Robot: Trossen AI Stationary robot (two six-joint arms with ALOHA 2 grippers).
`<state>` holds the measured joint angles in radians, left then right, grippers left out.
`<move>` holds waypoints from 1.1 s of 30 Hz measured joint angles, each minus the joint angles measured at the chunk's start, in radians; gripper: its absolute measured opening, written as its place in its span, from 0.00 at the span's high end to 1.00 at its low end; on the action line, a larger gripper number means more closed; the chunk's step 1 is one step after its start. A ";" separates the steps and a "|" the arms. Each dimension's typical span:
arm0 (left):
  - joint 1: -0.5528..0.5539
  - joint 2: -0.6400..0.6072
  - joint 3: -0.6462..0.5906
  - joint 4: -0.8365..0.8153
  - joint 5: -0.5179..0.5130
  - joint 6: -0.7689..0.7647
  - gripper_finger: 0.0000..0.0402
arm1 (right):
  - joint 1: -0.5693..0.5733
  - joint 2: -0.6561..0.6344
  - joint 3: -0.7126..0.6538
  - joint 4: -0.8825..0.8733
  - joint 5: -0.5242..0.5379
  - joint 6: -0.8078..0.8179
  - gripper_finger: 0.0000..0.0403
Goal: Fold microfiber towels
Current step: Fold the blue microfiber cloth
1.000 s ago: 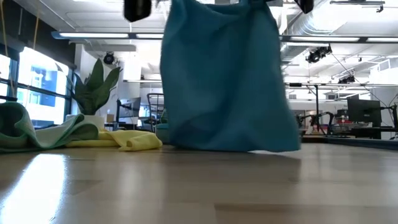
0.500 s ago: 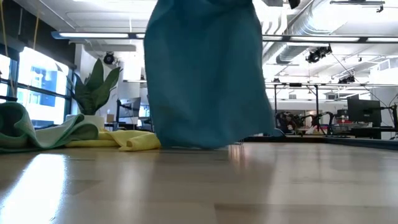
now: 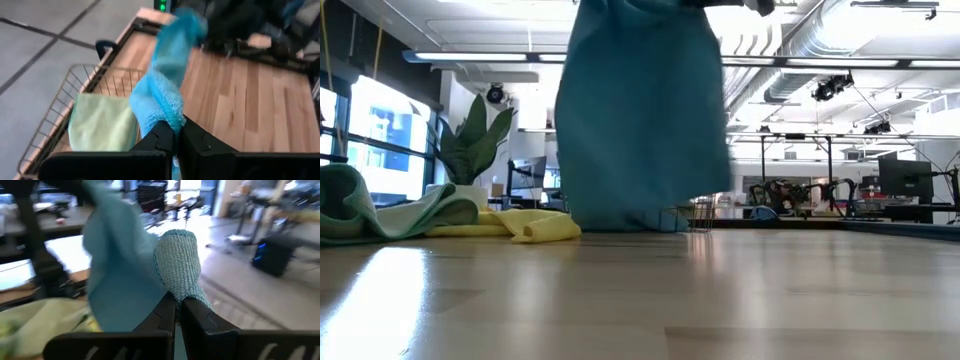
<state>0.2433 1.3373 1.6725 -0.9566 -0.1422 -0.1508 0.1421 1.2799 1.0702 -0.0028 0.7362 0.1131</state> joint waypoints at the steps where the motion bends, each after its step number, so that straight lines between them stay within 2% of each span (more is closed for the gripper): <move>1: -0.004 -0.001 0.005 -0.002 0.011 -0.018 1.00 | 0.000 0.002 0.000 -0.021 -0.026 0.033 0.99; 5: -0.059 -0.002 -0.033 -0.077 0.037 -0.107 1.00 | 0.016 0.004 0.000 -0.159 -0.105 0.203 0.99; 9: -0.172 0.027 -0.194 -0.066 0.040 -0.215 1.00 | 0.063 0.009 -0.015 -0.318 -0.142 0.373 0.99; 14: -0.317 0.076 -0.389 0.159 0.070 -0.333 1.00 | 0.119 0.015 -0.043 -0.435 -0.266 0.562 0.99; 18: -0.404 0.154 -0.464 0.377 0.113 -0.416 1.00 | 0.162 0.017 -0.063 -0.430 -0.369 0.675 0.99; 22: -0.488 0.255 -0.467 0.421 0.121 -0.470 1.00 | 0.220 0.018 -0.113 -0.410 -0.405 0.820 0.99; 26: -0.551 0.333 -0.468 0.485 0.191 -0.517 1.00 | 0.296 0.044 -0.185 -0.347 -0.413 0.976 0.99; 33: -0.595 0.401 -0.468 0.601 0.304 -0.558 1.00 | 0.406 0.159 -0.248 -0.131 -0.449 1.119 0.99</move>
<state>-0.3515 1.7382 1.2047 -0.3559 0.1618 -0.7087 0.5485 1.4388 0.8223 -0.1337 0.2873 1.2325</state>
